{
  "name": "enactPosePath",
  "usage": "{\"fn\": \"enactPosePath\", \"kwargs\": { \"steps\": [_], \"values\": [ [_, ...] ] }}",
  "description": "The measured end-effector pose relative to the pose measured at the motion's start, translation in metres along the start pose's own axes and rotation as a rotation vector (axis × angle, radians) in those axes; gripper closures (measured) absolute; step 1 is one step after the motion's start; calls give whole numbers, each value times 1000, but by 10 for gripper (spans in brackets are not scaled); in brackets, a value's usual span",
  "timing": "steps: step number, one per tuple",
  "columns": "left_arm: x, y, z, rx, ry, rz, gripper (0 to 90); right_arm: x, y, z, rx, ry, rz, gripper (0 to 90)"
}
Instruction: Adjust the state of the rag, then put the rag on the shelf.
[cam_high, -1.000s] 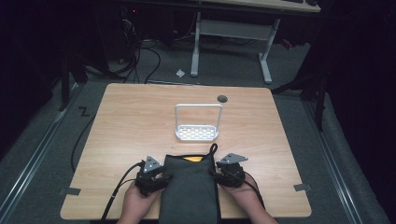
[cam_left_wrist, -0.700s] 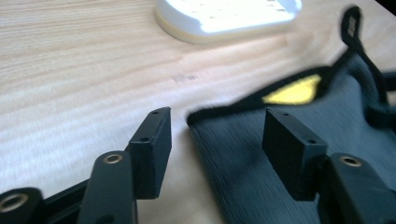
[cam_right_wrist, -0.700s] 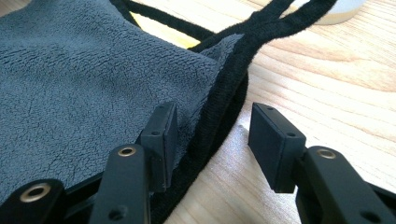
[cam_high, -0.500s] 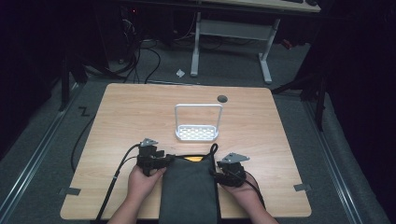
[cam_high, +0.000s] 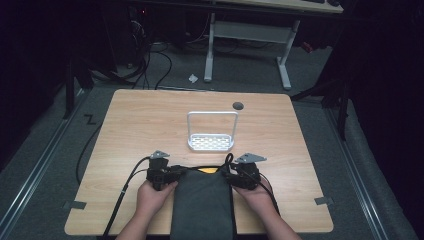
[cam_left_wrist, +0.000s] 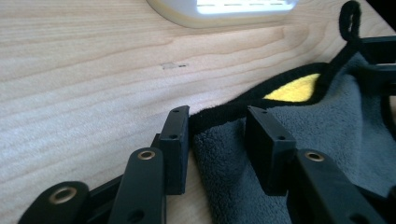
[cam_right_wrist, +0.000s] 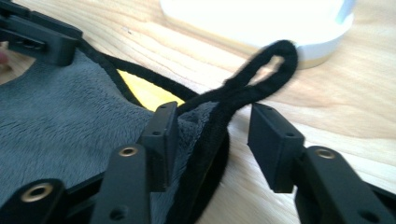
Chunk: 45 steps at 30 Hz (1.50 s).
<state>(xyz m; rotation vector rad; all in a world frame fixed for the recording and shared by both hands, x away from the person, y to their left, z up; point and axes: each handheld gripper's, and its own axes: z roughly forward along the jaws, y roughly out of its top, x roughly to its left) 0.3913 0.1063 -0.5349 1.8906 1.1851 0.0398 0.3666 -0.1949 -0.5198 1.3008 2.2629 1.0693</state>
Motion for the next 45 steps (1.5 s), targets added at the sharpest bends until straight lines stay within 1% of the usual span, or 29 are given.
{"fn": "enactPosePath", "kwargs": {
  "steps": [1, 2, 4, 5, 6, 10, 11, 12, 13, 14, 15, 17, 20, 22, 23, 25, 28, 31, 33, 37, 40, 43, 45],
  "values": [
    [1, -1, -1, -4, -6, 1, 614, 1, 0, 3, 15, -16, -6, 488],
    [1, -3, -1, -9, -13, -1, 623, 0, 0, 6, 26, -21, -4, 477],
    [2, -6, -2, -17, -21, 12, 660, -3, -2, 11, 53, -9, 13, 471],
    [1, -7, -2, -17, -27, 14, 700, -3, -2, 11, 52, -8, 1, 506],
    [1, -8, -1, -19, -31, 17, 700, -3, -2, 11, 52, -8, 1, 506],
    [1, -7, -1, -3, -41, 22, 755, 2, -3, 10, 53, 5, -16, 626],
    [1, -7, -1, 2, -39, 24, 785, 4, -3, 10, 56, 3, -24, 673],
    [1, -7, -1, 6, -34, 31, 785, 4, -3, 10, 56, 3, -24, 673],
    [1, -6, -1, 7, -27, 43, 808, 3, -3, 9, 64, 29, -15, 731],
    [0, -7, -1, 6, -24, 50, 808, 3, -3, 9, 64, 29, -15, 731],
    [0, -7, -1, 5, -18, 52, 815, 2, -3, 9, 64, 39, -13, 756],
    [-2, -6, -2, -5, -3, 61, 821, 1, -4, 8, 63, 66, -11, 777],
    [-6, -5, -7, -40, 11, 67, 822, 1, -7, 5, 32, 64, -31, 790],
    [-10, -4, -11, -68, 23, 77, 821, 3, -6, 1, 5, 63, -30, 792],
    [-12, -3, -13, -78, 24, 79, 821, 3, -6, -2, -9, 60, -39, 792],
    [-15, -2, -15, -98, 23, 78, 820, 5, -5, -6, -38, 60, -38, 792],
    [-18, 0, -19, -113, 36, 103, 819, 6, -5, -12, -69, 63, -41, 793],
    [-20, 2, -23, -132, 33, 109, 819, 6, -4, -16, -96, 68, -39, 793],
    [-20, 2, -24, -131, 27, 98, 819, 7, -3, -18, -109, 68, -42, 793],
    [-18, 3, -27, -144, 29, 92, 818, 7, -2, -21, -131, 69, -32, 792],
    [-18, 4, -28, -157, 29, 88, 818, 7, 0, -22, -151, 58, -43, 792],
    [-19, 5, -28, -163, 32, 92, 818, 9, 1, -24, -162, 46, -51, 791],
    [-21, 6, -28, -172, 33, 102, 818, 10, 1, -25, -166, 34, -59, 792]
  ]
}}
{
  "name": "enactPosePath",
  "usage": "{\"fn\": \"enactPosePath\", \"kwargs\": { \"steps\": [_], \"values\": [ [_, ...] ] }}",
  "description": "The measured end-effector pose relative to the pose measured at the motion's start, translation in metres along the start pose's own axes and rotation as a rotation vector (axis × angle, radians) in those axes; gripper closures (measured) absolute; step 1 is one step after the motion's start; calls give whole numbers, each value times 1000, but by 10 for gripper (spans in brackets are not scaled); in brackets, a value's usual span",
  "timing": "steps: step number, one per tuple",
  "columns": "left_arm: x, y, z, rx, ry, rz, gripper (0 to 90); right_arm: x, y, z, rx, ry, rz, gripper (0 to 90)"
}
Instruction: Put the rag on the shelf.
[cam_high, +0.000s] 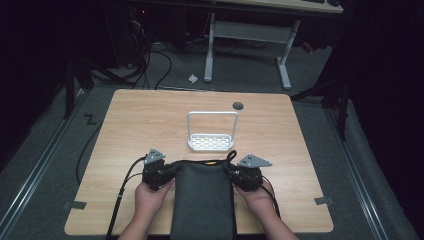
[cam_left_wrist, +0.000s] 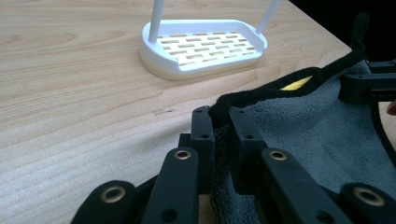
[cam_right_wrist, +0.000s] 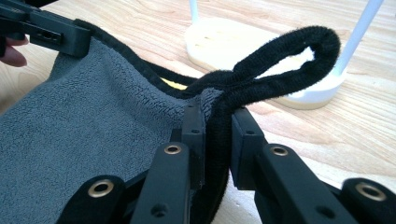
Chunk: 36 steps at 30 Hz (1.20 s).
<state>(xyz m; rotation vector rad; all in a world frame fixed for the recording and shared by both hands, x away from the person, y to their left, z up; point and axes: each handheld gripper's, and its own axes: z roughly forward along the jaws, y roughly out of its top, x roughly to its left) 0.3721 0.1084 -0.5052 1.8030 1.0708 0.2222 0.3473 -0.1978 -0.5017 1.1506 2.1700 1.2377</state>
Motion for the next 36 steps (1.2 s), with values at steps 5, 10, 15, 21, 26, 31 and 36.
{"fn": "enactPosePath", "kwargs": {
  "steps": [5, 10, 15, 21, 26, 31, 36],
  "values": [
    [-5, 6, -3, -41, 6, 37, 816, -1, 4, -2, -17, -16, 4, 791],
    [-9, 20, -9, -60, -8, 41, 816, 0, 13, -10, -50, -23, -11, 790],
    [-14, 37, -16, -107, -8, 59, 817, -1, 27, -22, -106, -31, -31, 788],
    [-21, 58, -27, -167, -10, 79, 817, -1, 49, -33, -160, -51, -49, 786],
    [-27, 76, -36, -211, -15, 95, 817, -1, 66, -45, -203, -65, -64, 786],
    [-35, 93, -46, -250, -11, 130, 817, -2, 82, -57, -250, -75, -78, 785],
    [-40, 108, -55, -290, -9, 146, 818, -4, 99, -66, -290, -78, -76, 785]
  ]
}}
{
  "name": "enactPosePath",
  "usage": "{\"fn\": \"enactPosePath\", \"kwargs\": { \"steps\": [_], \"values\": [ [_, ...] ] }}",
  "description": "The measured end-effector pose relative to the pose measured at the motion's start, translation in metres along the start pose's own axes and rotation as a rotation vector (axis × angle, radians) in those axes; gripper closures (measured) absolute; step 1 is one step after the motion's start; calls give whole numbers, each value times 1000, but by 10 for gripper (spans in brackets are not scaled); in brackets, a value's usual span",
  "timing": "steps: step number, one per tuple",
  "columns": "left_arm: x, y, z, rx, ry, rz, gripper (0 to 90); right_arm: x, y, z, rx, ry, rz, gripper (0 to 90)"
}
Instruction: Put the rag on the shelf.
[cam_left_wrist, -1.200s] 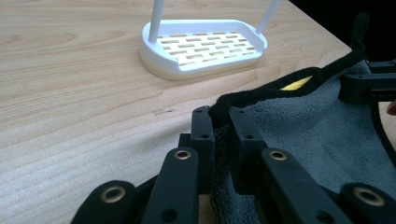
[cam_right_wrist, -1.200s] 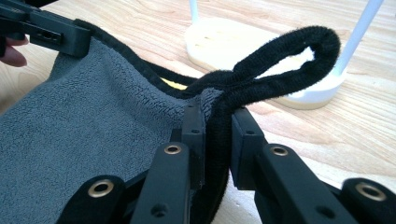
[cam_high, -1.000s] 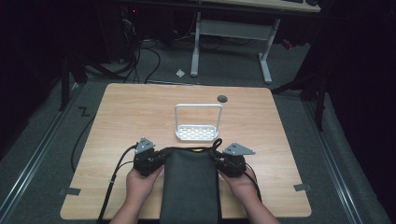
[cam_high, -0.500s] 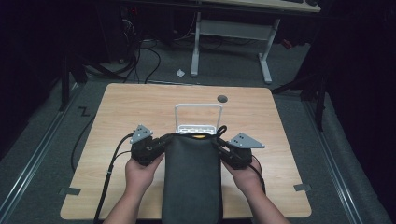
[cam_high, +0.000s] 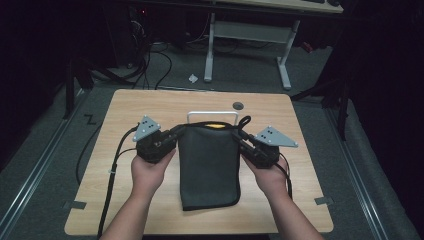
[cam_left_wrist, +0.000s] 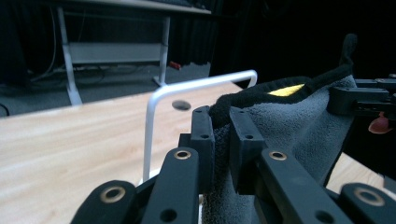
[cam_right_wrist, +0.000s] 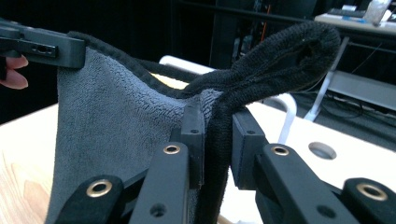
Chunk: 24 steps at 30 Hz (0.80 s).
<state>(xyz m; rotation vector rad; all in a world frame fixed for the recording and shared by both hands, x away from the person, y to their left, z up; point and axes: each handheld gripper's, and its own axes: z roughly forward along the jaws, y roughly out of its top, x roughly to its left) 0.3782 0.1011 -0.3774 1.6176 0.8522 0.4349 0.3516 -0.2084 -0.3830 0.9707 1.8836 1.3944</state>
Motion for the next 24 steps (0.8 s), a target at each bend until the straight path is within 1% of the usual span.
{"fn": "enactPosePath", "kwargs": {
  "steps": [4, 6, 12, 19, 24],
  "values": [
    [-2, 12, -3, -24, 0, 15, 818, 1, 12, -5, -28, -7, -18, 785],
    [-3, 17, -4, -34, -1, 23, 818, 1, 14, -6, -34, -7, -17, 785],
    [-6, 32, -10, -64, -5, 55, 818, 1, 28, -12, -63, -11, -31, 785],
    [-8, 50, -15, -111, -18, 78, 818, 0, 45, -20, -105, -16, -47, 785],
    [-12, 63, -17, -140, -19, 103, 818, -4, 57, -22, -130, -14, -41, 785]
  ]
}}
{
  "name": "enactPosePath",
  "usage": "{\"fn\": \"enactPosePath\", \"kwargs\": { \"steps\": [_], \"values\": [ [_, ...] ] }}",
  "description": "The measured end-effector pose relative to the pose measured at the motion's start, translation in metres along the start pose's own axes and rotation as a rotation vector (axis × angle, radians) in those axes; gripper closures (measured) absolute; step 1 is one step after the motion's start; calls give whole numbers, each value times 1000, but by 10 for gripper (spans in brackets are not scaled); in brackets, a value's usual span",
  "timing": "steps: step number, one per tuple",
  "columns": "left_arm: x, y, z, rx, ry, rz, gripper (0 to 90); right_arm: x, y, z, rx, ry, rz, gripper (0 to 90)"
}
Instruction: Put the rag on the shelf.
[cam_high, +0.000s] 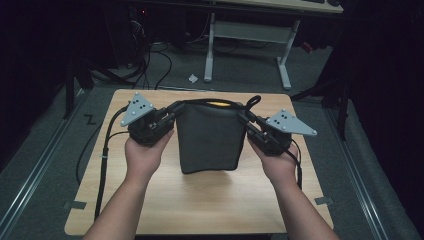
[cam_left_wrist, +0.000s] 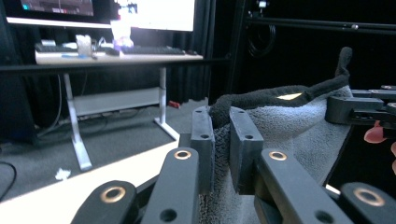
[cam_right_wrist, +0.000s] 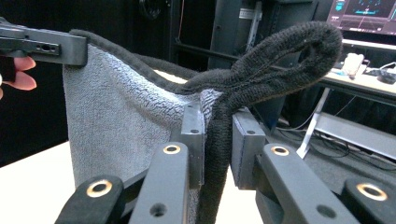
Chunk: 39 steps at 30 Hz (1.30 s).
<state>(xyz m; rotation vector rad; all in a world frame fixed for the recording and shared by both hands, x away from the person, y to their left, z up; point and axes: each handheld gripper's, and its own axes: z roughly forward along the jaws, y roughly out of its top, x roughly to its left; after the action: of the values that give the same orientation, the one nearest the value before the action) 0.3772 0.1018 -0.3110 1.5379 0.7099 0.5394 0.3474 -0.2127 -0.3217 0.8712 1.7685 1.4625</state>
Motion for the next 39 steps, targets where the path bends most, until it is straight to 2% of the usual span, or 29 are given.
{"fn": "enactPosePath", "kwargs": {
  "steps": [6, 9, 12, 16, 20, 24, 26, 31, 39],
  "values": [
    [5, 9, 5, -4, 13, 24, 818, -7, 12, 5, -10, -4, 2, 786],
    [8, 8, 7, -15, 2, 35, 818, -8, 15, 7, -11, -9, -7, 785],
    [14, 8, 12, -5, 1, 21, 818, -13, 17, 12, -3, -3, -7, 785],
    [23, 8, 25, 16, 21, 29, 818, -21, 20, 23, 13, -17, -1, 786],
    [33, 4, 40, 19, 41, 9, 818, -27, 18, 37, 26, -27, -8, 786],
    [42, 3, 55, 35, 50, -5, 818, -37, 14, 51, 35, -30, 22, 786],
    [47, 4, 61, 42, 42, -8, 818, -43, 12, 58, 51, -33, 27, 785],
    [52, 8, 74, 53, 50, 14, 817, -61, 11, 73, 64, -27, 50, 786],
    [63, 16, 97, 77, 77, 17, 818, -77, 12, 89, 56, -30, 69, 786]
  ]
}}
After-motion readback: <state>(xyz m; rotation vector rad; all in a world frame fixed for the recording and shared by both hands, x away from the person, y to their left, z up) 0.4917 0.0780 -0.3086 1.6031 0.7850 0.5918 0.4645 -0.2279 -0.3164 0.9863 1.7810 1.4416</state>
